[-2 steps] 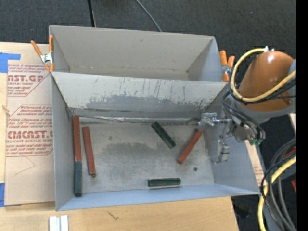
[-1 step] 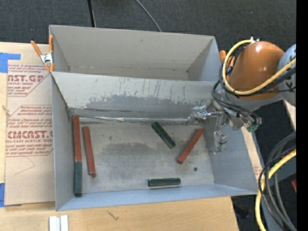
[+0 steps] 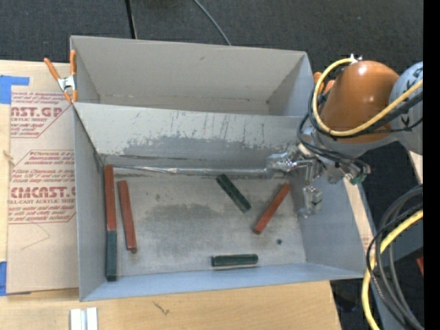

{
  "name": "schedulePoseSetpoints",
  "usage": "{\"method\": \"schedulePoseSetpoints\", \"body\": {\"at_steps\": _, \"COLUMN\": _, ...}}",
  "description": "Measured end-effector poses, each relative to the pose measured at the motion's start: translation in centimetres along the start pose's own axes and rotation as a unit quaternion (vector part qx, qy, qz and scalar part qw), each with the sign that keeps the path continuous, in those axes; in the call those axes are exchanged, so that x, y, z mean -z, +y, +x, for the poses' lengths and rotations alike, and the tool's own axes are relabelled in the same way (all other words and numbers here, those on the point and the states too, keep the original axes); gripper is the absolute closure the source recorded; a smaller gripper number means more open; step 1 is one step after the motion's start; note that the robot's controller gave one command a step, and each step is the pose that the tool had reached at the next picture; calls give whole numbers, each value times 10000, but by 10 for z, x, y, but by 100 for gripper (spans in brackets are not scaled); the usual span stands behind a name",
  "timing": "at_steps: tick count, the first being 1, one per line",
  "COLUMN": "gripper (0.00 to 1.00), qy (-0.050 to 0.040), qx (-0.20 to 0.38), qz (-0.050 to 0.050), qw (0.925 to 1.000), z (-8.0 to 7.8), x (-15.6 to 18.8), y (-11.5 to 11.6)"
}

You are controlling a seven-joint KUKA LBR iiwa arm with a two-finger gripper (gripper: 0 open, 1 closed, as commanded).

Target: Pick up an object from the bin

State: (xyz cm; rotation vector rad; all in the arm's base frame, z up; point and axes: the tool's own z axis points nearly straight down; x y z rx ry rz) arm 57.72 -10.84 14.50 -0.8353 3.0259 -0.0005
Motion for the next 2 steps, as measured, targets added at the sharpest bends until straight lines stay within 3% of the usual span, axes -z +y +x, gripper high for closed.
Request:
{"method": "schedulePoseSetpoints", "body": {"at_steps": 1, "gripper": 0, "qy": -1, "qx": 1651, "qz": -6, "qw": 9863, "z": 10, "x": -76, "y": -7}}
{"method": "schedulePoseSetpoints", "body": {"at_steps": 2, "gripper": 100, "qy": -5, "qx": 2433, "qz": -16, "qw": 9699, "z": 2, "x": -75, "y": -16}}
